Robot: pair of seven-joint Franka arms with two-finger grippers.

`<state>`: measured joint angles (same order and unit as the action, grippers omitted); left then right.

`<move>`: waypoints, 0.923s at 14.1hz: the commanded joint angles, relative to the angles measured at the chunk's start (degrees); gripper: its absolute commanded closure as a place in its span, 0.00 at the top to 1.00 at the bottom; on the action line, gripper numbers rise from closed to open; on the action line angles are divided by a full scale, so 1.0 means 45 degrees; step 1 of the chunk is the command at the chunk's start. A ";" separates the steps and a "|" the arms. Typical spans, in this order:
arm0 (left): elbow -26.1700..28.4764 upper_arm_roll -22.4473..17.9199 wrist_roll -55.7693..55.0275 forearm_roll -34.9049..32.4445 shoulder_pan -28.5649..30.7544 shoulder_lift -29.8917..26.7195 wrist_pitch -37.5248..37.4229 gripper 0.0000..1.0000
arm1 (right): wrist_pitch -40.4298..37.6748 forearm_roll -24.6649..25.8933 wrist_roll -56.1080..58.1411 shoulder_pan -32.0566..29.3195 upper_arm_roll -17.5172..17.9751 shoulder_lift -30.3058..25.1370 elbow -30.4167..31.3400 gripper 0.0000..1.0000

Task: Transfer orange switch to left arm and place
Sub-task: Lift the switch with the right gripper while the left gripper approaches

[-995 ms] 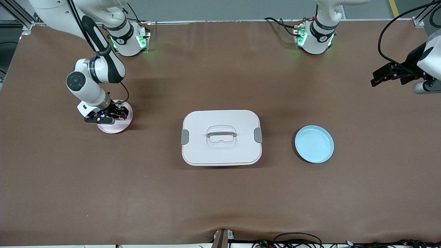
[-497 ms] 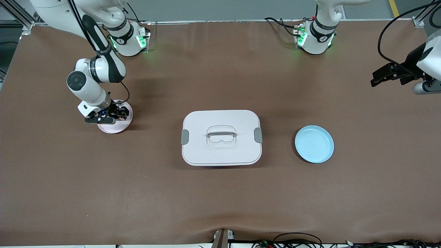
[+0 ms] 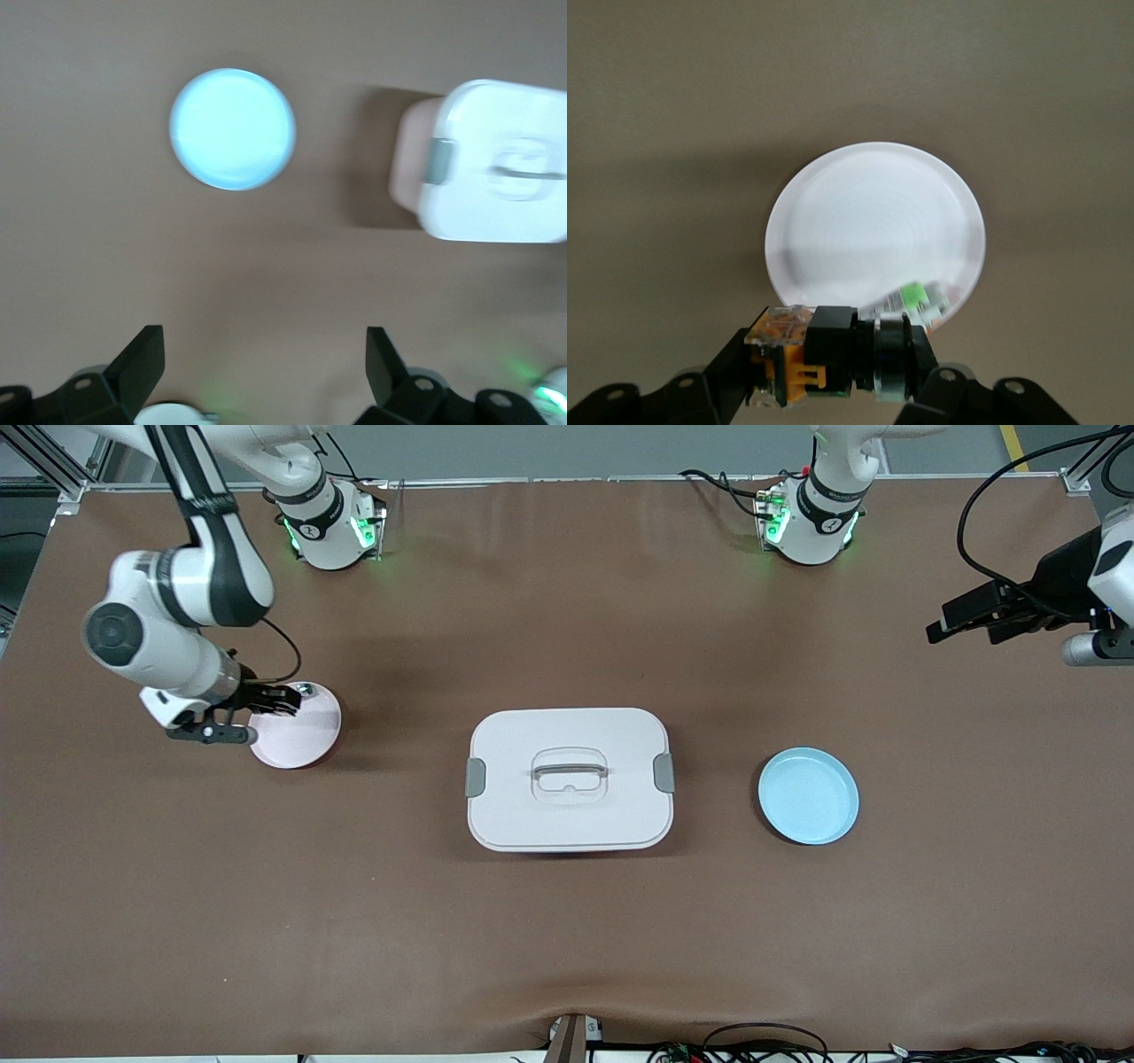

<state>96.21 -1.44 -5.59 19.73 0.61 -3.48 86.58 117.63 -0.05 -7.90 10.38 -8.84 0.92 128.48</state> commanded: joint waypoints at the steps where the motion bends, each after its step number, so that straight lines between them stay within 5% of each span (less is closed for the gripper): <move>1: 0.1136 0.0007 0.0516 0.2036 0.0742 -0.0495 -0.0022 1.00 | -0.2595 -0.0280 -0.1539 0.0367 -0.0007 0.0245 -0.2236 0.00; 7: 0.5605 0.0065 0.2411 0.5845 0.0997 -0.3305 0.2552 1.00 | -0.4908 -0.3130 -0.5189 0.1557 -0.0007 0.0420 -0.4760 0.00; 13: 0.8833 0.1586 0.3566 0.8991 0.1017 -0.5202 0.4995 1.00 | -0.4909 -0.5865 -0.9450 0.3062 -0.0027 0.0967 -0.6596 0.00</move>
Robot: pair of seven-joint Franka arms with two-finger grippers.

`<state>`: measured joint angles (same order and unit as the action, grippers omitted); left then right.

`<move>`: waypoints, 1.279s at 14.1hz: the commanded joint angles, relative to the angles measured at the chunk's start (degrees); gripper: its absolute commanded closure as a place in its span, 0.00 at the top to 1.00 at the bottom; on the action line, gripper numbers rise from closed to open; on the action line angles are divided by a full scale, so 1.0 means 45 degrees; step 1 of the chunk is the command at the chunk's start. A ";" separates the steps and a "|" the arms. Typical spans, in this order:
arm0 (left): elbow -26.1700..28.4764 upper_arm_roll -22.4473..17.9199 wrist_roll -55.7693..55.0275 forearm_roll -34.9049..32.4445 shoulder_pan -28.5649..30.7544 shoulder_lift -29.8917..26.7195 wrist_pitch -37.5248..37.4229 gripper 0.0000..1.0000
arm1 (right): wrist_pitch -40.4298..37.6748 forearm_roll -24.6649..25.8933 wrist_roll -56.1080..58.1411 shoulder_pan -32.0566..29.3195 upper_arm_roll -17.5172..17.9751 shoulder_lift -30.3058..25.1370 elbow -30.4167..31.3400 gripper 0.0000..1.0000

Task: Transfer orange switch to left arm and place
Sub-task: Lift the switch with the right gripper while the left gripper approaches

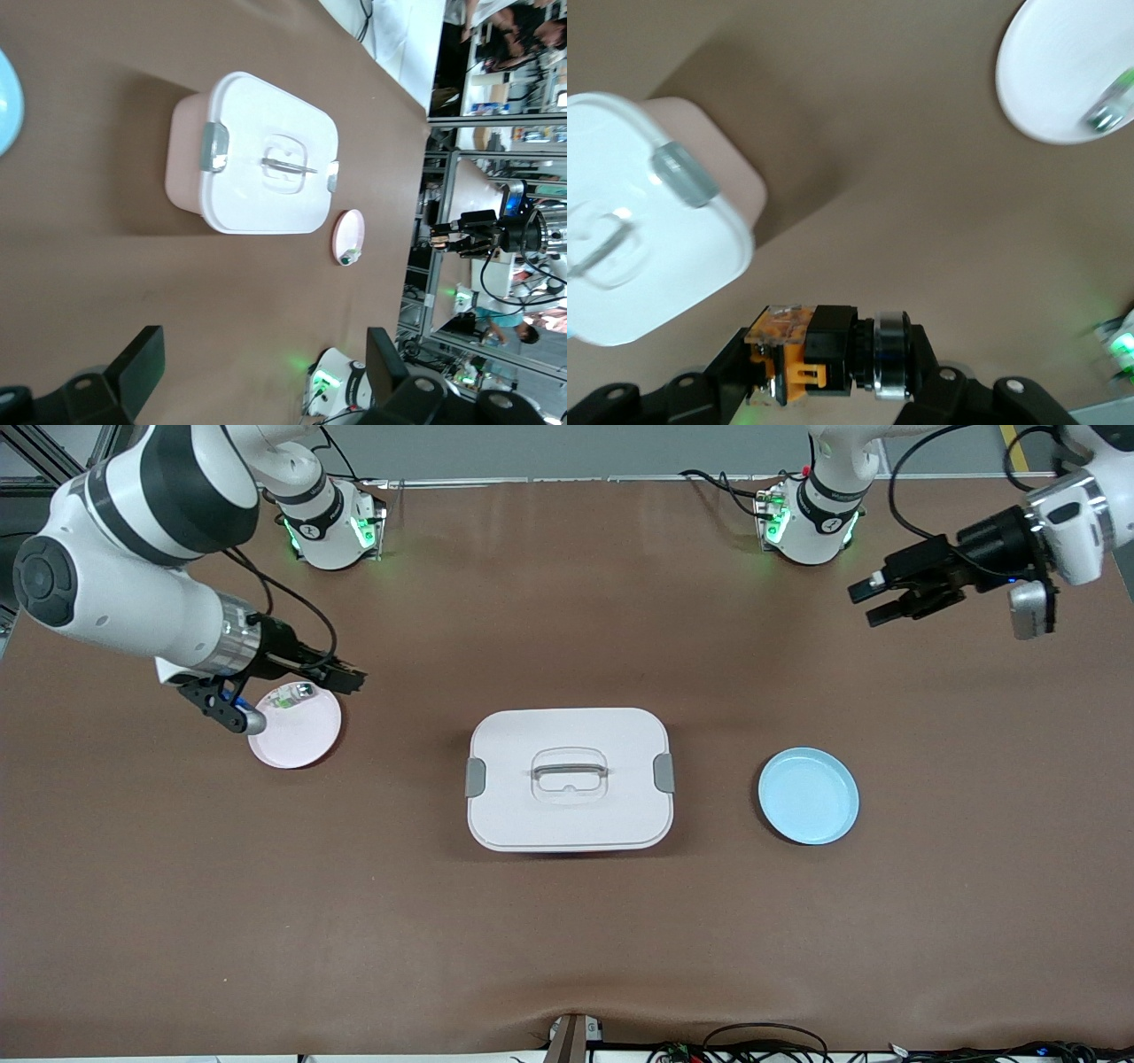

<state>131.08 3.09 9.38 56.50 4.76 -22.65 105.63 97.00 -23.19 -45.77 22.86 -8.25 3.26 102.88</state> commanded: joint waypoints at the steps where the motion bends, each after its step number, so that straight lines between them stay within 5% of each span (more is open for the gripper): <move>1: 0.1319 0.0989 0.0239 0.1345 0.0095 -0.1078 0.1113 1.00 | -0.0324 -0.0823 -0.1601 0.0504 -0.0138 0.0544 -0.1161 0.00; 12: 0.1674 0.7200 -0.0189 0.6541 0.0095 -0.0905 0.6701 1.00 | 0.0415 -0.2033 -1.0583 0.3981 -0.0138 0.4117 -0.6824 0.00; 18: 0.1089 0.8318 -0.0523 0.7756 0.0115 0.0032 0.7758 1.00 | 0.1940 -0.2192 -1.2191 0.5153 -0.0158 0.4626 -0.7062 0.00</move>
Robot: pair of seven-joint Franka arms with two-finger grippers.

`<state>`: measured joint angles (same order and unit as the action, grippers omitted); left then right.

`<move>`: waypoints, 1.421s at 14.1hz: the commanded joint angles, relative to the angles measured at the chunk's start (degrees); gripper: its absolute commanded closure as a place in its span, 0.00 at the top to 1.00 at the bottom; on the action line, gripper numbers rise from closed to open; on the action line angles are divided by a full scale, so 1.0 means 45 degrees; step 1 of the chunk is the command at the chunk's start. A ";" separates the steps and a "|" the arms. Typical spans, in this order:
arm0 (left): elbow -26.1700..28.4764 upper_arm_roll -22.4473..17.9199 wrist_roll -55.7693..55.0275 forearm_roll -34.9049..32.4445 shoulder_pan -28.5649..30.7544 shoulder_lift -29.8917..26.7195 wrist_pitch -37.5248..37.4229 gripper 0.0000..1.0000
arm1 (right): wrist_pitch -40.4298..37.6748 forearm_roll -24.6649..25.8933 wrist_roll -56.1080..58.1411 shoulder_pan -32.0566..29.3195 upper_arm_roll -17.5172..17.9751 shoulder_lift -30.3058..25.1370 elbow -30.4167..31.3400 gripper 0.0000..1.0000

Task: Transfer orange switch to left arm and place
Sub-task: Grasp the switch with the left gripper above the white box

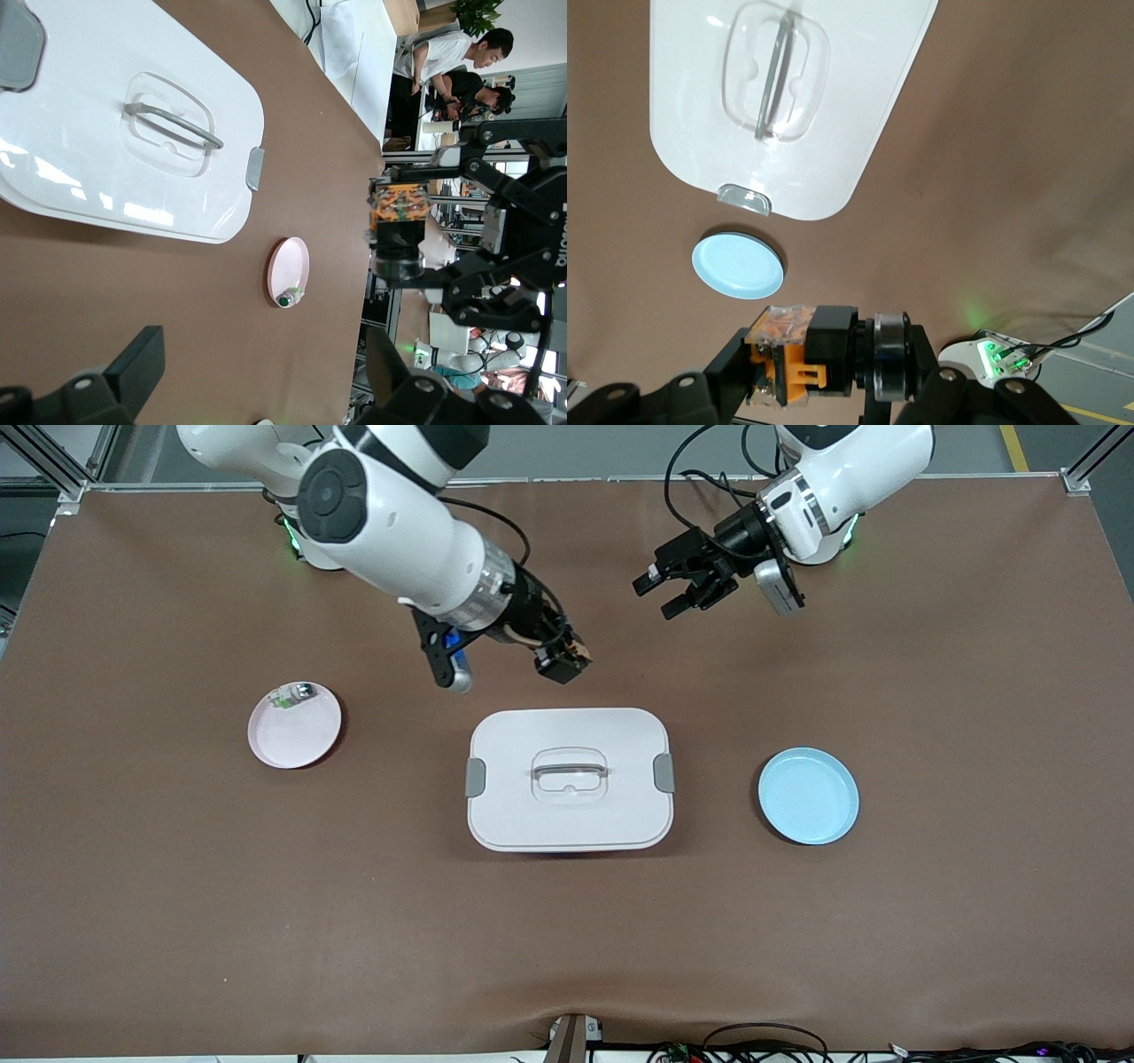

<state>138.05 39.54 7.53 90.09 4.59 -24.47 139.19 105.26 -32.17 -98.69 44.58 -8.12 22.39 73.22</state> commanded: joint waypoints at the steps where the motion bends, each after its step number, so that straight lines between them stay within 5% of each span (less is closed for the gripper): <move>1: -0.0617 0.0198 -0.0131 0.0292 0.0249 0.0593 0.0300 1.00 | 0.0163 -0.0117 -0.0490 0.0520 -0.0187 0.0454 -0.0452 0.00; 20: -0.2494 0.1193 -0.0190 0.0253 0.0504 0.3387 0.2526 1.00 | 0.1745 -0.0117 -0.2307 0.1225 -0.0206 0.1216 -0.0920 0.00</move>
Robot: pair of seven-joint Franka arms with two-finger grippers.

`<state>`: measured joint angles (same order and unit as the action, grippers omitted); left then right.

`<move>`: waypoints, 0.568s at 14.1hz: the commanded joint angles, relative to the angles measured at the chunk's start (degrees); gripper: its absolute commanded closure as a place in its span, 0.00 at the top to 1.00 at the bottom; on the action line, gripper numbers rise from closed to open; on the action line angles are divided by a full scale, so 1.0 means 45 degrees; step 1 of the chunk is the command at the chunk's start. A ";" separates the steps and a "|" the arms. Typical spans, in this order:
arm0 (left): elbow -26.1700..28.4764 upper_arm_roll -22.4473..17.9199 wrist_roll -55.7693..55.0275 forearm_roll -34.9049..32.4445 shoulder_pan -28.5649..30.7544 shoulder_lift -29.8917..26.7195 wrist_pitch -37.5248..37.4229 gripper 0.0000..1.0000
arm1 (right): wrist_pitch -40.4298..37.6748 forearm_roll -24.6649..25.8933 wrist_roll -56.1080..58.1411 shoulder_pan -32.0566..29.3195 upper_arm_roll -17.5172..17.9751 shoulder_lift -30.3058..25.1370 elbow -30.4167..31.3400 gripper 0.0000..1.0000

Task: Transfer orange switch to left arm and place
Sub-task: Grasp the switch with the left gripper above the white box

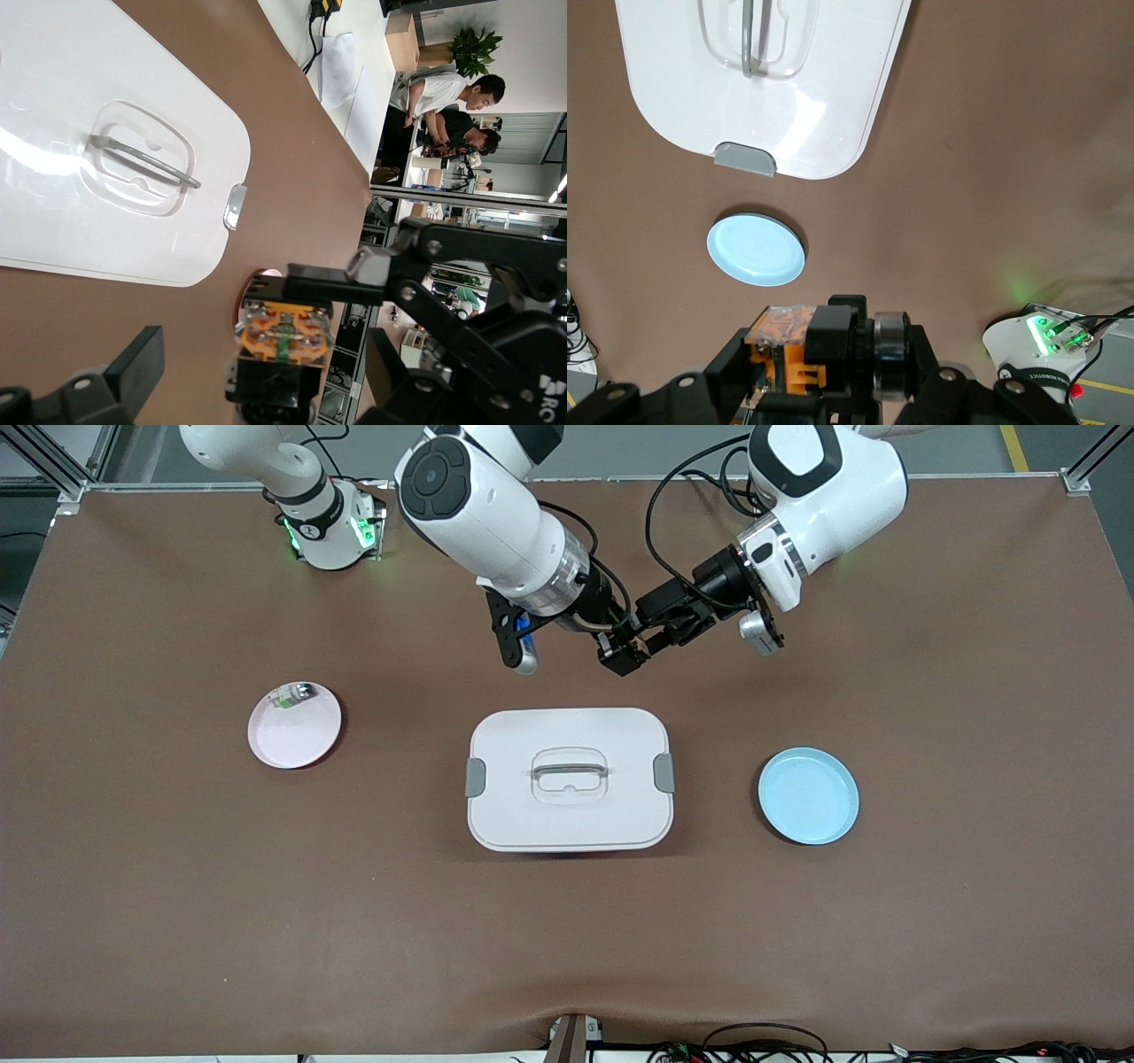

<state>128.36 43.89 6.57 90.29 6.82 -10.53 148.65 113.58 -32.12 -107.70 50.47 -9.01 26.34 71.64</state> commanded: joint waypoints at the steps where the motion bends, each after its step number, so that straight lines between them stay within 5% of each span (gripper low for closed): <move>1: -0.0342 0.0228 0.0004 0.0210 0.0009 0.0290 0.0442 1.00 | -0.0102 -0.0128 -0.0285 -0.0102 -0.0009 0.0338 -0.0569 0.00; 4: -0.0342 0.0305 0.0004 0.0229 0.0009 0.0290 0.0462 0.98 | -0.0083 -0.0128 -0.0285 -0.0122 -0.0009 0.0357 -0.0569 0.00; 8: -0.0342 0.0326 -0.0016 0.0248 0.0009 0.0290 0.0501 0.46 | -0.0102 -0.0128 -0.0285 -0.0122 -0.0009 0.0357 -0.0686 0.00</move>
<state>127.81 44.54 6.57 90.29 6.77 -9.95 149.43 113.72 -32.13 -107.82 50.35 -9.17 26.87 71.13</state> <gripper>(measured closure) 0.242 0.273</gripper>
